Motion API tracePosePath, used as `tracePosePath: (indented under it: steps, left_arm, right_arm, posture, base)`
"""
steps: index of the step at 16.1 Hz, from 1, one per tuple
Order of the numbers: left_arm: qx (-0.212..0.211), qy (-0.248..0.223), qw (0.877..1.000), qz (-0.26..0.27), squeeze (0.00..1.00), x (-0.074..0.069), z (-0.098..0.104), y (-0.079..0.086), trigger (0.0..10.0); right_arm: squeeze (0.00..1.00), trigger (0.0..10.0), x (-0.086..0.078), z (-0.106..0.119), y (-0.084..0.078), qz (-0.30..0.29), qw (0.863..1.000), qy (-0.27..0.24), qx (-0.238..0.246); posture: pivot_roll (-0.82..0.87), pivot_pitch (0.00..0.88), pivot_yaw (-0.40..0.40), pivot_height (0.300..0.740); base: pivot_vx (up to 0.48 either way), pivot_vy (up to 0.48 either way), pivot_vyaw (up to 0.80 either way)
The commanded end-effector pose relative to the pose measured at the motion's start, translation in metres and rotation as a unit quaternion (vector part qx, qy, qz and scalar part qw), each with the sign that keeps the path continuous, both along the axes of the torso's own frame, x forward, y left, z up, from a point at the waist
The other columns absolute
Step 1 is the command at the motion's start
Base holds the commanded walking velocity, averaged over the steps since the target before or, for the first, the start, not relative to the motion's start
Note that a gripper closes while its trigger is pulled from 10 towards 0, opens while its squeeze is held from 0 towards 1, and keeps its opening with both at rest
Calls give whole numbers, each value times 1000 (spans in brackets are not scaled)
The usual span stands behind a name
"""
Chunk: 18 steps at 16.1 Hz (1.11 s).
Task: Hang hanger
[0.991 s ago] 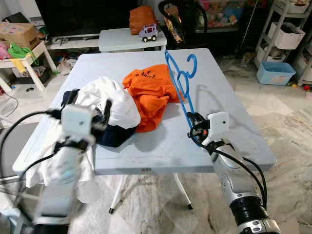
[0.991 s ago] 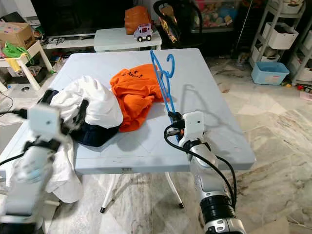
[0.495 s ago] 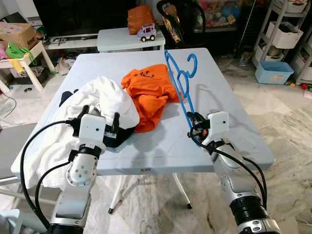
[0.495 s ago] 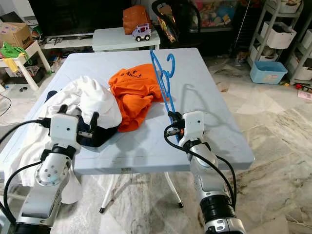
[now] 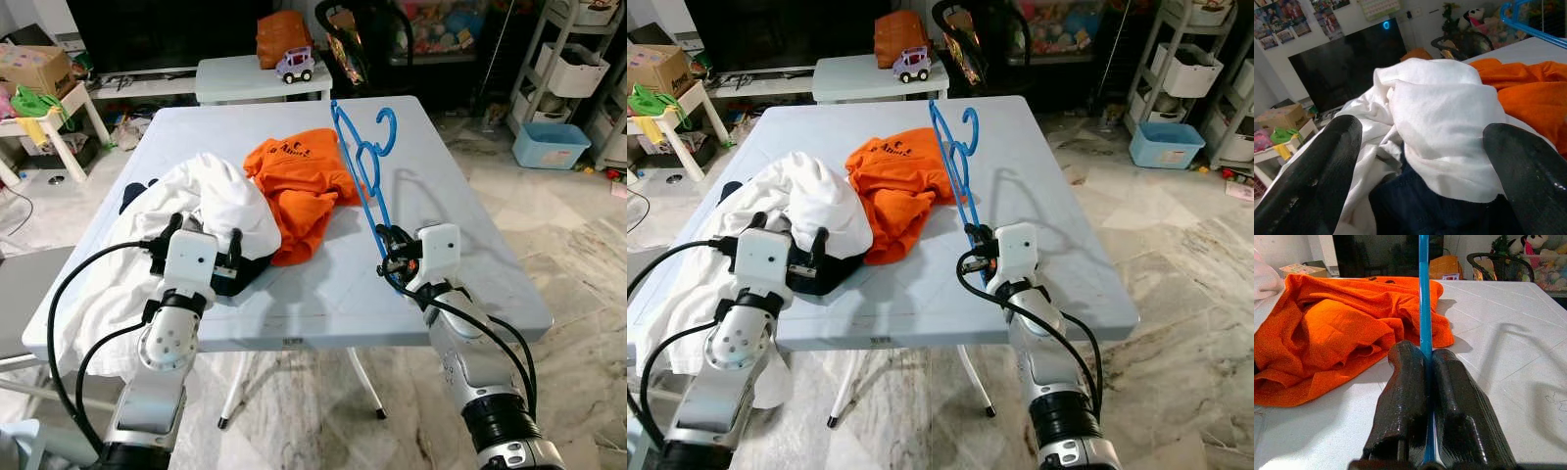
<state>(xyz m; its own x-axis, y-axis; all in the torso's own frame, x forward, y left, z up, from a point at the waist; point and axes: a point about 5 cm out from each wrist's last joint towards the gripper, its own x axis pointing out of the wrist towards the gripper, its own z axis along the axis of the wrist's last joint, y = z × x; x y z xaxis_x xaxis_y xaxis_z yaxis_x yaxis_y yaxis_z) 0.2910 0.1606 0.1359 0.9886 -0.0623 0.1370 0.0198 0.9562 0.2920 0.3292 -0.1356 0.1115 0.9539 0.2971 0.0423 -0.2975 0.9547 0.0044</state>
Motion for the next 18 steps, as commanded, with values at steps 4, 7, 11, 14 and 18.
tracePosePath:
  steps: [4,7,11,14,18]
  left_arm:
    - [10,1,1000,-3,0,1,-1,-3,10000]
    - [9,1,1000,-2,0,2,-1,-3,10000]
    - [7,3,1000,0,0,2,-2,-4,10000]
    - [5,4,1000,2,0,2,-3,-5,10000]
    - [3,7,1000,8,0,3,-5,-3,10000]
  right_arm:
    - [0,10000,1,-1,-3,-8,1000,7,4]
    - [0,10000,1,-1,-2,-7,1000,7,6]
    - [0,10000,2,-1,-4,-9,1000,7,4]
    - [0,10000,1,-1,-5,-10,1000,7,4]
    - [0,10000,2,-1,-6,-11,1000,8,4]
  posture:
    - [-97,0,7,740]
    - [-98,0,6,740]
    - [-101,0,5,740]
    - [-102,0,5,740]
    - [-104,0,4,740]
  base:
    - [-290,0,0]
    - [-303,0,0]
    - [-303,0,0]
    - [-304,0,0]
    - [-150,0,0]
